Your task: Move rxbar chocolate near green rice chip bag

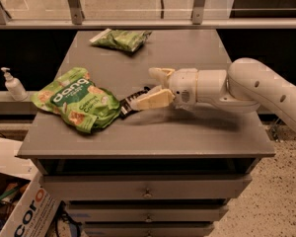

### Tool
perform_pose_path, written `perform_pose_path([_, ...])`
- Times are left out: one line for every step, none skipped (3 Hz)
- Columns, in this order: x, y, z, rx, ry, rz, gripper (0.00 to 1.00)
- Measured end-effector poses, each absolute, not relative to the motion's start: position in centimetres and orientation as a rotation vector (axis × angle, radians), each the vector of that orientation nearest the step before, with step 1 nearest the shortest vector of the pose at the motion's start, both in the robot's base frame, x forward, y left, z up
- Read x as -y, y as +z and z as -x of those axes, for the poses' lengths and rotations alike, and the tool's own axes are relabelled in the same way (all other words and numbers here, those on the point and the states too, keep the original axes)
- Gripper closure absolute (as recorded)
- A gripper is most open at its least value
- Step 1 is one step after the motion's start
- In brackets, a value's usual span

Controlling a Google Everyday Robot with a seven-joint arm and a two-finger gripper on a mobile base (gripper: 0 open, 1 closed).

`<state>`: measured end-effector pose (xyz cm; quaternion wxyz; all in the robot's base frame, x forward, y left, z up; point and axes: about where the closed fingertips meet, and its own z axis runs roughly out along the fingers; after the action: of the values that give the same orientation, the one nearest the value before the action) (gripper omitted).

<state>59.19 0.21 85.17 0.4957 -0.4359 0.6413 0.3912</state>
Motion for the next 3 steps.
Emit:
perform_pose_path([2.2,85.9,-59.9,-1.571,0.903,1.031,0.00])
perform_pose_path([6.9,86.7,-60.5,-1.582,0.842,1.013,0.00])
perform_pose_path([11.5,87.3,-60.7,-1.573,0.820,1.016,0.00])
